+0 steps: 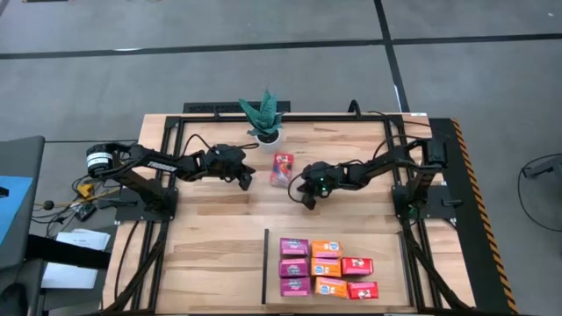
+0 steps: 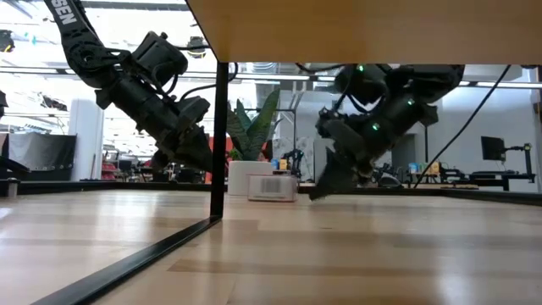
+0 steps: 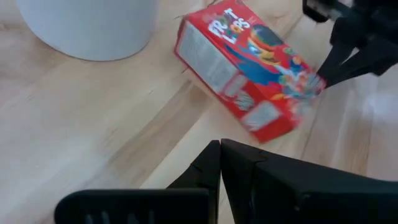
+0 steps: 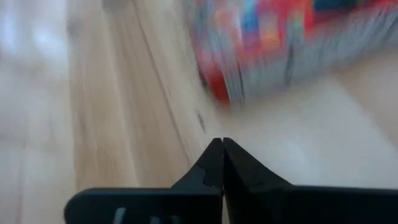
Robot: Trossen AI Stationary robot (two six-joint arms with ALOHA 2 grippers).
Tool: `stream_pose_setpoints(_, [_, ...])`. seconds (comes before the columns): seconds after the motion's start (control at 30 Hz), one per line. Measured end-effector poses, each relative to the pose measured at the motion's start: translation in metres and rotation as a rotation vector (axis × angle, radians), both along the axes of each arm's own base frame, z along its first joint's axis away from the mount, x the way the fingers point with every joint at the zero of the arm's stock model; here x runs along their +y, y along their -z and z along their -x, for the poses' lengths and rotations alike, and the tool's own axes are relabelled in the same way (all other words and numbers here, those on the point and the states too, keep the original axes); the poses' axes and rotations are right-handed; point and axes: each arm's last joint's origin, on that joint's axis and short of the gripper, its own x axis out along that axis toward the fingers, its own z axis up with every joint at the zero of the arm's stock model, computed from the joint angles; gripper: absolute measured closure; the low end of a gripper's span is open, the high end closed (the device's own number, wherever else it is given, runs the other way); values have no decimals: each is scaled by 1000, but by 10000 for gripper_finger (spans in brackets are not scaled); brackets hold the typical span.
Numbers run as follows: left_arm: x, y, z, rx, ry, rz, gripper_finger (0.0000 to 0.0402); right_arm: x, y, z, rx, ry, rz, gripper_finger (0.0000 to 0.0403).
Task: Stack cereal on shelf
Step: Put the red cereal box on the upper right shelf
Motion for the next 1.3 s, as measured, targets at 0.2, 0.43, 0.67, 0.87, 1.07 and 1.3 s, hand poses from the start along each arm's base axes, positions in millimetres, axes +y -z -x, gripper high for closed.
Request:
stream_pose_setpoints(0.2, [-1,-2,-2,-27,-3,-20,401,-1,-2,-2,-28,6,2,380])
stream_pose_setpoints(0.43, [-1,1,-22,-214,43,-99,401,-5,-4,-2,-45,30,-9,380])
stream_pose_setpoints(0.67, [-2,30,-35,-310,99,4,401,-4,-4,-3,-49,15,-20,388])
stream_pose_setpoints(0.87, [0,39,-38,-280,64,38,402,-4,-4,-3,-53,22,-34,373])
stream_pose_setpoints(1.07, [0,45,-36,-216,39,44,402,-4,-5,-3,-57,16,-38,383])
stream_pose_setpoints(1.3, [-1,47,-35,-188,25,53,402,-3,-9,-8,-86,-25,-65,373])
